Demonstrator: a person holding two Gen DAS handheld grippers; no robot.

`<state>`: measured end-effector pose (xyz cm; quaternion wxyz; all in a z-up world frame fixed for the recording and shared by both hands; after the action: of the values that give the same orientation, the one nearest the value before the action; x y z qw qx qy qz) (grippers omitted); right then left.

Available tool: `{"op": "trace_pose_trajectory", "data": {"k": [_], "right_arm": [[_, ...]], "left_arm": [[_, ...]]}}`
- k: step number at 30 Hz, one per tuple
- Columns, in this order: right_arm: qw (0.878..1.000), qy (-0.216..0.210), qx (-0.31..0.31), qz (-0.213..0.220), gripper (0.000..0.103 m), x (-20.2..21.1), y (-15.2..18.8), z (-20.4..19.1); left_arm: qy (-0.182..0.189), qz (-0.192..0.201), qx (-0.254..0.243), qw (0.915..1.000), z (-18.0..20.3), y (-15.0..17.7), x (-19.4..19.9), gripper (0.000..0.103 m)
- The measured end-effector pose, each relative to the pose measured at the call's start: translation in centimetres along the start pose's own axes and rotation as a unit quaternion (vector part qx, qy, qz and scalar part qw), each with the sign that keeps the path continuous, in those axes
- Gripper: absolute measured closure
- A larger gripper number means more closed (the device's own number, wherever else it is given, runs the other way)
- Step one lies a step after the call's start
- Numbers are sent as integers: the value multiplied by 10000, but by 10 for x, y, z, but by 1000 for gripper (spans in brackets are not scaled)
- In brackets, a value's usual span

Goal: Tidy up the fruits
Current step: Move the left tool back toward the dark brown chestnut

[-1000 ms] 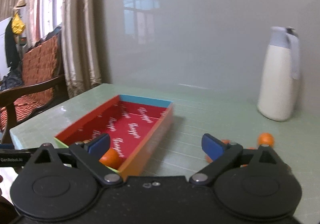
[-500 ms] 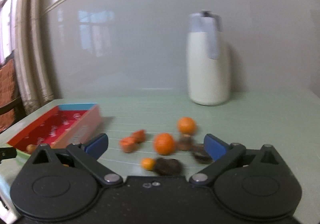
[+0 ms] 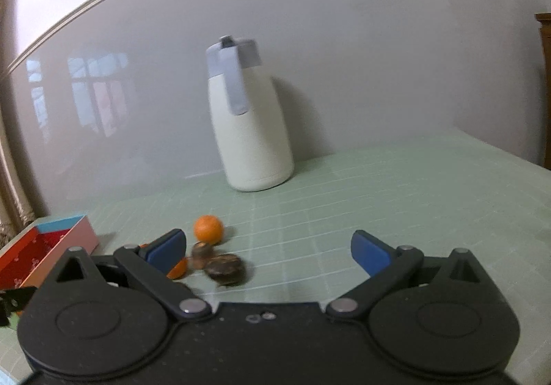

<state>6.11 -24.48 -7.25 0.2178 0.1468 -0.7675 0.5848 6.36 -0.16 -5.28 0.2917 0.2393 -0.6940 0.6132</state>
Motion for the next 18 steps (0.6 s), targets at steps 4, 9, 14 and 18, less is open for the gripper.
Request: {"op": "trace_pose_trajectory", "data": {"k": [4,9,14,18], "right_arm": [[9998,89,-153,45,0,5,1,15],[9992,277,-283,-8,0,5,2,29],[9984,347,-442,13,0,9,2,44],[9977,368,-568,23,0,11,3,55]], "left_arm": [[161,-69,-184,9997,27,-3,-10,0],[259,-116,-437,9986,57,-7,-23,1],[326,-67,-599,9976,81,-8,-29,1],[435,-112,-670,9967,96,-9,-34,1]]}}
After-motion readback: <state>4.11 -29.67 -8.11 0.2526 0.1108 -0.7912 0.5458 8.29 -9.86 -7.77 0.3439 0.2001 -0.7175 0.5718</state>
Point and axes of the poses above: each gripper's, at about its wrist camera, not at the fingertips, and x roughly against the way its jaws point, z to its right, y to its underside, the point moved 2 cm from there along -x, roughly the way its jaws point, and after that the axes turned 14 degrees about -z, right-handed, at the moved point
